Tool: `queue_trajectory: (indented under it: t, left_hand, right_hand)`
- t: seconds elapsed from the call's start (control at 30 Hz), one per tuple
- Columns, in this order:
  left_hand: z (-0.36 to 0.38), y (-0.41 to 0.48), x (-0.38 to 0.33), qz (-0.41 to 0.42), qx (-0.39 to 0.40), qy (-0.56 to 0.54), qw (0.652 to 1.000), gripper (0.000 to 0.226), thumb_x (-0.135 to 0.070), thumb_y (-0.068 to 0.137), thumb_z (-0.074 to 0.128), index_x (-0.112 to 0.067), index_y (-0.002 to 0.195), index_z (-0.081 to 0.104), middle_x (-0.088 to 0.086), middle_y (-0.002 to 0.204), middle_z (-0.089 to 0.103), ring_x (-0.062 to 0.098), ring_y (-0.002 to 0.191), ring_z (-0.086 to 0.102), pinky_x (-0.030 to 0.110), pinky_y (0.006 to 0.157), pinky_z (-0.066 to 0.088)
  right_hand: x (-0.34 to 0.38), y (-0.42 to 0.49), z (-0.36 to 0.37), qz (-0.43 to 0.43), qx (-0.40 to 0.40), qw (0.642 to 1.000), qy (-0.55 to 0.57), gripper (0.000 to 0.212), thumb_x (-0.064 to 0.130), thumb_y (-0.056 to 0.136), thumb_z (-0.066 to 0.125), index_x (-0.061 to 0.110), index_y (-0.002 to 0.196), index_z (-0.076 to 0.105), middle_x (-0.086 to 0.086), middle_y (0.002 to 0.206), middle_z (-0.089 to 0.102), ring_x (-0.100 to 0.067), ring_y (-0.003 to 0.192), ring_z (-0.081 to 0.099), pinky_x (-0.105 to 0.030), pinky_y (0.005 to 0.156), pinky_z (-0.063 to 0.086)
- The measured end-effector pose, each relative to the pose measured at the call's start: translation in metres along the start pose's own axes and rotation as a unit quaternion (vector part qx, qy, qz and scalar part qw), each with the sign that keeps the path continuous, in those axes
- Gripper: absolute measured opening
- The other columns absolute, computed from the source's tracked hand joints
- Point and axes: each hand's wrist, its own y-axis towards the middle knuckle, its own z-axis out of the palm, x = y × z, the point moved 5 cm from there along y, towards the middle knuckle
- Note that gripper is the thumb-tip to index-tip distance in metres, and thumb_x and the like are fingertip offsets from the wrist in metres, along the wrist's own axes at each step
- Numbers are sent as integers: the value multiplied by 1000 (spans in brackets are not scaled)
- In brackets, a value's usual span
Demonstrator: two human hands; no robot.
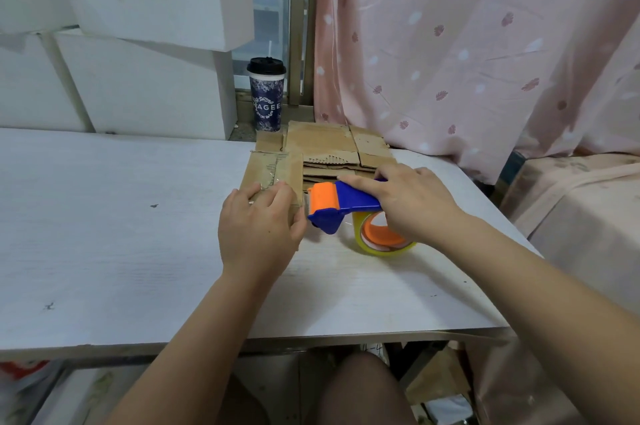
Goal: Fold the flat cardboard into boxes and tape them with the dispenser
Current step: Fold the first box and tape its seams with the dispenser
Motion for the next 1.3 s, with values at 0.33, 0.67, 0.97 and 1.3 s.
queue_trajectory:
  t: [0.33, 0.67, 0.97, 1.3]
  left_hand:
    - [12, 1, -7, -15, 145, 67, 987, 80, -72, 68, 60, -29, 131, 35, -1, 123, 59, 29, 122, 46, 54, 105, 25]
    - [20, -1, -20, -52, 151, 60, 985, 74, -64, 86, 47, -42, 145, 7, 12, 151, 30, 46, 139, 15, 61, 110, 5]
    - [19, 2, -12, -48, 158, 27, 986, 53, -46, 95, 45, -42, 143, 23, 12, 152, 30, 44, 141, 15, 62, 109, 2]
    - [14, -9, -22, 13, 181, 33, 983, 56, -49, 65, 79, -21, 112, 69, 28, 138, 45, 58, 128, 30, 76, 98, 12]
  right_hand:
    - [15, 15, -38, -54, 21, 995, -85, 58, 24, 98, 34, 51, 145, 15, -6, 119, 45, -30, 112, 45, -43, 87, 36]
    - [20, 28, -45, -91, 81, 989, -80, 61, 18, 93, 47, 45, 145, 28, -6, 110, 45, -27, 95, 53, -32, 54, 30]
    - [17, 14, -39, -147, 30, 988, -33, 53, 11, 89, 56, 33, 135, 42, -2, 124, 46, -23, 89, 55, -28, 58, 34]
    - [22, 13, -29, -206, 36, 976, -56, 54, 10, 92, 44, 38, 139, 43, 3, 128, 49, -25, 97, 58, -30, 55, 31]
